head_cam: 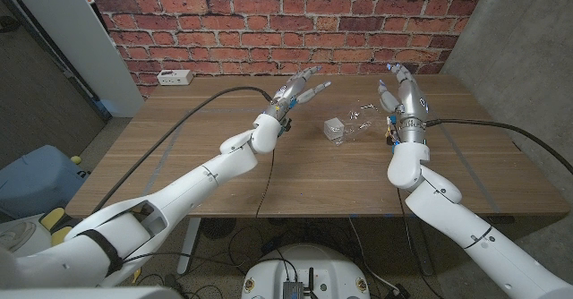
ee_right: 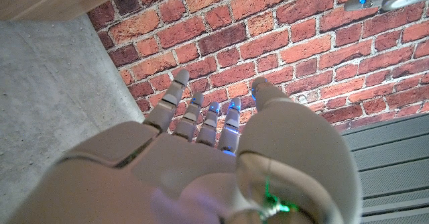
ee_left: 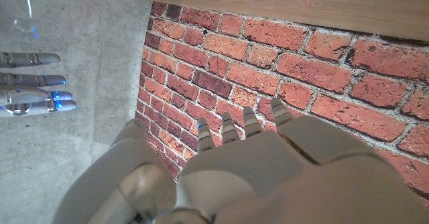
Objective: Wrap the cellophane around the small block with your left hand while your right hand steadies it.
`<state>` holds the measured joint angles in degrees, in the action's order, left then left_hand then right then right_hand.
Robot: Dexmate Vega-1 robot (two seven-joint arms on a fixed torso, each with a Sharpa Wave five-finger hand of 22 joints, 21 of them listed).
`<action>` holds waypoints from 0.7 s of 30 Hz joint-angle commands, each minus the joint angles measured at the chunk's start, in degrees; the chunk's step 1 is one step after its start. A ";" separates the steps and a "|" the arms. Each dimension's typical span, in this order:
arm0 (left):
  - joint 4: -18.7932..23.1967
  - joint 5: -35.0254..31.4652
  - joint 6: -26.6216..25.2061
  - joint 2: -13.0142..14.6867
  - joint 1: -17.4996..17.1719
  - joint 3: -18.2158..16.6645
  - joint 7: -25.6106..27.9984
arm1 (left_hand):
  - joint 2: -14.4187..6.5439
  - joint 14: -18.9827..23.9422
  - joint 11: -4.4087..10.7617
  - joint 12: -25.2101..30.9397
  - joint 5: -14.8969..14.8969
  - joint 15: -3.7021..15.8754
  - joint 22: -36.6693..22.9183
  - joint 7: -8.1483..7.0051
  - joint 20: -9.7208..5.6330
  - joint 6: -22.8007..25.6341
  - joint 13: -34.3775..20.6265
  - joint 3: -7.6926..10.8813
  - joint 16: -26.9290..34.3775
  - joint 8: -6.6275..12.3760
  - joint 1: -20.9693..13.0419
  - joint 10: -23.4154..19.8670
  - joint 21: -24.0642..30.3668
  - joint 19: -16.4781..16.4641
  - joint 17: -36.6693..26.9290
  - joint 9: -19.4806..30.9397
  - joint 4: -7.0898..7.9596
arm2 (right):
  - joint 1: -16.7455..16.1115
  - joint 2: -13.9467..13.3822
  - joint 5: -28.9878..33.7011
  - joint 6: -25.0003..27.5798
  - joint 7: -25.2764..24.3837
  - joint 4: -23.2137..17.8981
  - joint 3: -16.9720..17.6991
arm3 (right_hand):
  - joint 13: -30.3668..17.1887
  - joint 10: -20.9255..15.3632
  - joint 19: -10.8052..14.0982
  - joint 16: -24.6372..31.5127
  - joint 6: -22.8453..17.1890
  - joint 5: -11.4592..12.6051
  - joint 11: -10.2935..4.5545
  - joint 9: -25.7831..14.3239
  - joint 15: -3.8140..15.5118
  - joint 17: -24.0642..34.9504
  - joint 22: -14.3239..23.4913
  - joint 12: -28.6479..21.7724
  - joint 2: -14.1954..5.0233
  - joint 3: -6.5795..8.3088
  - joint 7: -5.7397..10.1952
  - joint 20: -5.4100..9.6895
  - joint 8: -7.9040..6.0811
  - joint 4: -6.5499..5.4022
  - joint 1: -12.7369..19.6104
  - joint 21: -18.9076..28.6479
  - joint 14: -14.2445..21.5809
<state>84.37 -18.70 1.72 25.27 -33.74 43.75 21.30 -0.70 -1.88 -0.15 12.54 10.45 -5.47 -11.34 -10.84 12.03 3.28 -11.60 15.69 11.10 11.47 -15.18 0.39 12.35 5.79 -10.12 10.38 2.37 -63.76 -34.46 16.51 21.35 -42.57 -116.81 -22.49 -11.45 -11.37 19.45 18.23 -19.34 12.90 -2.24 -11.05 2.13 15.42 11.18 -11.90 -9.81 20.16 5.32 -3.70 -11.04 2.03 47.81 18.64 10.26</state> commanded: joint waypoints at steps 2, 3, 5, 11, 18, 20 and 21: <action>-1.63 9.27 10.94 2.09 -3.83 -5.77 0.16 | -1.01 0.89 0.19 0.32 0.61 0.35 -0.20 -0.09 0.22 1.15 -0.01 0.29 0.57 0.26 0.31 -0.44 0.52 -1.11 -0.17 0.06 0.11 | -0.33 3.04 -5.83 -13.10 -1.90 3.94 2.05 | -0.18 -0.96 0.03 -0.19 -0.59 -0.34 0.66 -0.08 1.87 -0.06 0.19 -0.48 0.28 -0.01 -0.69 -0.64 -0.44 -0.43 -0.94 0.41 0.94; -1.88 10.01 11.76 2.24 -4.09 -6.20 -0.03 | -1.14 1.03 0.28 0.33 0.63 0.70 -0.20 -0.09 0.22 1.22 0.01 0.31 0.59 0.24 0.40 -0.49 0.59 -1.27 -0.17 0.04 0.16 | -0.32 3.09 -6.03 -14.14 -1.89 4.29 2.08 | -0.18 -1.15 0.10 -0.17 -0.65 -0.36 1.05 -0.07 1.56 -0.17 0.19 -0.53 0.47 -0.04 -0.90 -0.77 -0.44 -0.40 -1.12 0.43 1.29; -2.46 11.30 13.15 2.57 -4.53 -6.98 -0.55 | -1.60 1.13 0.40 0.47 0.73 1.34 -0.21 0.26 0.15 2.00 0.10 0.40 0.46 0.35 0.68 -1.00 0.85 -1.99 -0.15 -0.01 0.31 | -0.20 3.86 -7.15 -16.12 -1.94 5.14 2.30 | -0.17 -1.48 0.21 -0.21 -0.87 -0.41 1.43 -0.05 1.44 -0.32 0.17 -0.61 0.75 -0.13 -1.19 -1.12 -0.49 -0.37 -1.40 0.47 1.58; -6.07 16.33 18.67 2.63 -5.55 -9.15 -2.59 | -4.34 2.06 0.32 0.95 1.17 2.93 0.00 1.44 -1.12 4.26 0.39 1.37 0.24 0.42 1.23 -3.22 1.32 -3.78 -0.02 -0.17 0.87 | 1.13 5.43 -11.54 -24.38 0.04 9.57 2.73 | -0.15 -2.32 0.32 -0.38 -1.73 -0.61 2.70 0.00 0.68 -0.72 0.10 -0.79 1.56 -0.44 -2.12 -1.83 -0.67 -0.30 -2.38 0.48 2.28; -7.24 19.51 20.59 3.10 -6.94 -11.10 -4.07 | -11.41 3.19 -0.30 1.02 1.48 4.16 0.00 4.30 -4.04 6.80 0.73 6.00 -0.09 -0.16 3.62 -5.91 1.39 -4.40 -0.01 -0.24 5.68 | 1.89 6.40 -12.01 -25.90 0.54 11.19 2.91 | -0.07 -2.97 -1.81 -1.51 -2.38 -1.58 4.67 0.13 -1.08 -1.32 -0.22 -0.61 2.87 -1.87 -3.77 -2.61 -0.49 -1.16 -6.33 -0.67 1.49; -6.97 20.04 20.09 3.33 -7.57 -11.63 -4.05 | -11.56 2.83 -0.10 0.60 1.72 5.05 0.08 6.51 -6.83 6.74 0.87 10.11 -0.55 -0.70 3.58 -6.27 1.35 -4.52 0.17 -0.30 7.17 | 2.03 6.88 -10.48 -24.00 -0.17 10.50 2.18 | 0.01 -3.02 -4.15 -2.64 -2.70 -1.86 5.07 0.16 -1.69 -1.76 -0.43 -0.43 3.27 -2.11 -3.95 -3.02 -0.45 -1.13 -7.43 -1.86 -0.10; -6.91 20.72 19.93 3.21 -7.99 -11.99 -3.98 | -11.50 2.81 0.80 0.39 1.74 5.04 0.11 7.39 -7.74 6.82 0.91 11.43 -0.61 -0.77 3.55 -6.23 1.30 -4.47 0.22 -0.32 7.40 | 2.15 7.17 -9.76 -23.40 -0.57 10.34 1.76 | 0.04 -3.08 -4.90 -3.00 -2.87 -1.90 5.12 0.17 -1.55 -1.95 -0.51 -0.39 3.30 -2.06 -3.94 -2.92 -0.46 -1.02 -7.60 -2.27 -0.53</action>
<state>79.13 -3.60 18.43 27.81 -39.23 35.04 18.99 -8.60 0.82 -0.11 12.99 11.89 -1.10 -11.18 -5.39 6.44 9.97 -10.65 23.66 10.80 11.02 -11.90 -5.18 13.35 1.37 -9.90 10.12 8.72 -62.71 -29.44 6.56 -0.37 -42.80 -108.18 -19.95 -11.46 -14.22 16.37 16.10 -21.69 11.21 2.28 -10.92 0.63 13.72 10.69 -12.34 -6.52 18.33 1.72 -6.47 -11.27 0.85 41.20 17.27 11.10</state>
